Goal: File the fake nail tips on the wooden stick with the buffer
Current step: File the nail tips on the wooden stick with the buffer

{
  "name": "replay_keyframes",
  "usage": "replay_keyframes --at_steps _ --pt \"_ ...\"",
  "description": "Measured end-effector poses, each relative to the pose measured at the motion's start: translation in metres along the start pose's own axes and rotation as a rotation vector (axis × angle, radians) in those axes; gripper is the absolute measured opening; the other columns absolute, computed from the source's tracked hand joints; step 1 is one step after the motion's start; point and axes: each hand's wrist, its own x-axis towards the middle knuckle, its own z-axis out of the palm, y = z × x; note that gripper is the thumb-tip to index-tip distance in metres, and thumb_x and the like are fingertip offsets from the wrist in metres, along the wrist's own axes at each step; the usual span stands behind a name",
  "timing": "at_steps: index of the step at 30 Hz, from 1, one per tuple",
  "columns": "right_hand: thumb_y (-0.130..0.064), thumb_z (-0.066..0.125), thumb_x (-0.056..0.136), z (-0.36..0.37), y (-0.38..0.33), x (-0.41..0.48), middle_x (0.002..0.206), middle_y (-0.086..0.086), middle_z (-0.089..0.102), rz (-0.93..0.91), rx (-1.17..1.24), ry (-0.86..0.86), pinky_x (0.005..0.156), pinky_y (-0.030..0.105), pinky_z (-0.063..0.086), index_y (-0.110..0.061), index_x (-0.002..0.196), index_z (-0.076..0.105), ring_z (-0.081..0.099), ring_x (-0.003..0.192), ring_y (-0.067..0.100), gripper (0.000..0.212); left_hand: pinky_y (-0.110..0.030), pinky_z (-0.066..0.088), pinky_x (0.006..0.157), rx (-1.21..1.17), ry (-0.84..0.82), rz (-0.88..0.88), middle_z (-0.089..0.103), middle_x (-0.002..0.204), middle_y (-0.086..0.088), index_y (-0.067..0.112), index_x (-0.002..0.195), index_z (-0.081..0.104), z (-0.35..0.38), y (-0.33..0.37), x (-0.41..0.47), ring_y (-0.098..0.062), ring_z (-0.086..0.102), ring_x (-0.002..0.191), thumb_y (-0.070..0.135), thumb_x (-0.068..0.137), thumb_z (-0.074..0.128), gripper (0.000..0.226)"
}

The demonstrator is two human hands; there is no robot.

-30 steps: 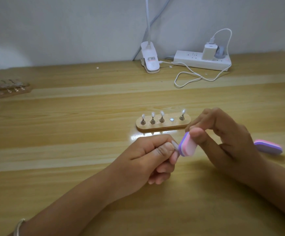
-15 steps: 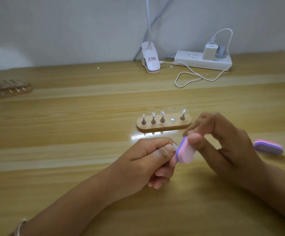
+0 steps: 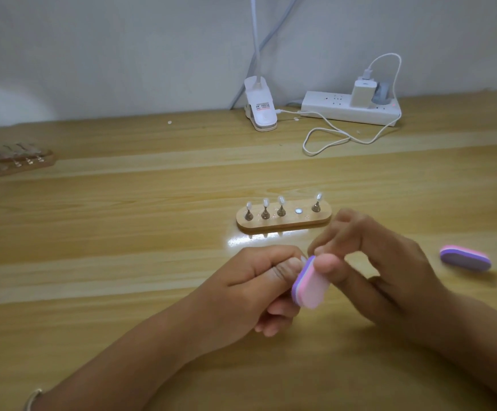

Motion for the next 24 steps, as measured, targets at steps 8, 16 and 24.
replay_keyframes --at_steps 8,16,24 --pt "-0.036 0.050 0.103 -0.008 0.005 0.004 0.086 -0.007 0.060 0.106 0.015 0.100 0.071 0.023 0.047 -0.028 0.091 0.052 0.060 0.076 0.021 0.014 -0.020 0.034 0.046 0.028 0.017 0.042 0.026 0.065 -0.014 0.023 0.071 0.056 0.000 0.003 -0.001 -0.012 0.030 0.050 0.023 0.098 0.040 0.032" --pt "-0.022 0.056 0.098 -0.012 0.004 0.011 0.083 -0.003 0.075 0.328 0.162 0.265 0.063 0.005 0.041 -0.007 0.083 0.050 0.062 0.065 -0.003 0.022 -0.021 0.031 0.044 0.076 0.146 0.074 0.044 0.061 0.006 0.018 0.079 0.056 -0.002 0.003 -0.001 -0.012 0.042 0.054 0.019 0.094 0.040 0.022" --pt "-0.032 0.055 0.094 -0.008 0.002 0.010 0.080 -0.008 0.071 0.281 0.051 0.203 0.069 0.009 0.043 -0.008 0.083 0.052 0.062 0.068 0.006 0.027 -0.014 0.035 0.048 0.125 0.081 0.100 0.047 0.067 0.005 0.022 0.087 0.058 0.001 -0.004 -0.002 -0.012 0.043 0.059 0.017 0.098 0.043 0.020"
